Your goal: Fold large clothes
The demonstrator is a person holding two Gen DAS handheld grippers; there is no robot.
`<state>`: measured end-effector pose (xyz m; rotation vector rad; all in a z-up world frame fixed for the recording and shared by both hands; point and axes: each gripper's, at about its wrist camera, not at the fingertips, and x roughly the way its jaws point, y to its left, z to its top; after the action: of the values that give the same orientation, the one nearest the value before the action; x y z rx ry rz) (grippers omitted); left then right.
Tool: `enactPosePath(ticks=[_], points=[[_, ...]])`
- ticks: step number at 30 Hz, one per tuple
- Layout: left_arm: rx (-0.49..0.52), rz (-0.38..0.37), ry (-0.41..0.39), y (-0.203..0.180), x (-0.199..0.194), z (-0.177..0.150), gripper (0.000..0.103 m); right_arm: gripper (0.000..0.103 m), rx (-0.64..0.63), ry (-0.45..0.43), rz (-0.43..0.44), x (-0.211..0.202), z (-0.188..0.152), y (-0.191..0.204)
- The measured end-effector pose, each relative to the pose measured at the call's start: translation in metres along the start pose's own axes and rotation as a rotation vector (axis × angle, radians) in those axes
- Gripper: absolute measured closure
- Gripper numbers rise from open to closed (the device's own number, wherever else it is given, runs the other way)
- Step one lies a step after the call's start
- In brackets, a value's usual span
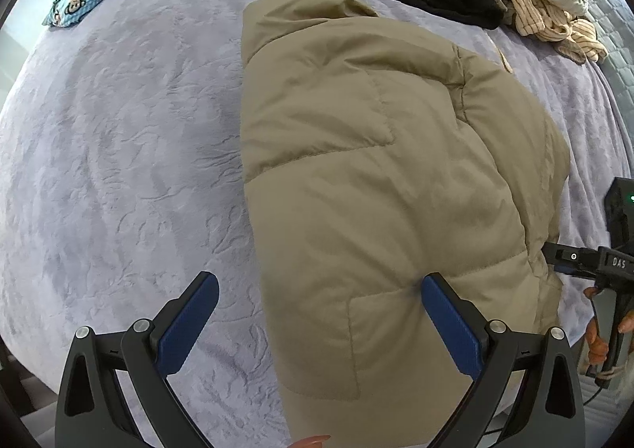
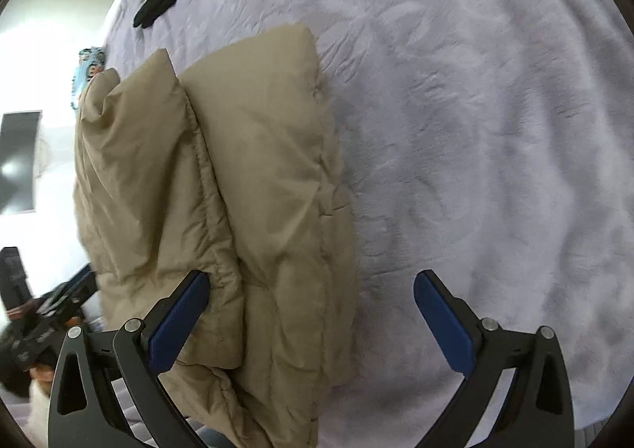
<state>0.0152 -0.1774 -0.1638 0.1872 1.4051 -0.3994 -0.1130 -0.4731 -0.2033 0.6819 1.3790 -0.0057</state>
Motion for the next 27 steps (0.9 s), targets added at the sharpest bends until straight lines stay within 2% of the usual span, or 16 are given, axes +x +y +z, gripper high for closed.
enactPosePath(ticks=[4, 9, 12, 13, 15, 20, 25, 27], points=[[-0.004, -0.018, 0.012, 0.002, 0.003, 0.003, 0.001, 0.0, 0.001, 0.042, 0.148, 0.012, 0.01, 0.006], [0.008, -0.07, 0.011, 0.004, 0.005, 0.006, 0.001, 0.0, -0.068, 0.065, 0.18, 0.024, 0.019, 0.026], [-0.008, -0.194, 0.003, 0.013, 0.005, 0.014, 0.001, 0.0, -0.092, 0.079, 0.156, 0.033, 0.027, 0.036], [-0.023, -0.262, -0.002, 0.02, 0.005, 0.018, 0.001, 0.0, -0.097, 0.08, 0.154, 0.035, 0.029, 0.037], [-0.061, -0.333, -0.005, 0.034, 0.008, 0.024, 0.001, 0.0, -0.098, 0.08, 0.151, 0.037, 0.031, 0.039], [-0.169, -0.417, 0.025, 0.067, 0.034, 0.033, 0.001, 0.0, -0.093, 0.095, 0.173, 0.043, 0.036, 0.031], [-0.148, -0.565, 0.084, 0.065, 0.063, 0.031, 0.001, 0.0, -0.105, 0.117, 0.217, 0.049, 0.042, 0.028], [-0.123, -0.577, 0.084, 0.059, 0.07, 0.032, 0.001, 0.0, -0.119, 0.129, 0.248, 0.056, 0.046, 0.033]])
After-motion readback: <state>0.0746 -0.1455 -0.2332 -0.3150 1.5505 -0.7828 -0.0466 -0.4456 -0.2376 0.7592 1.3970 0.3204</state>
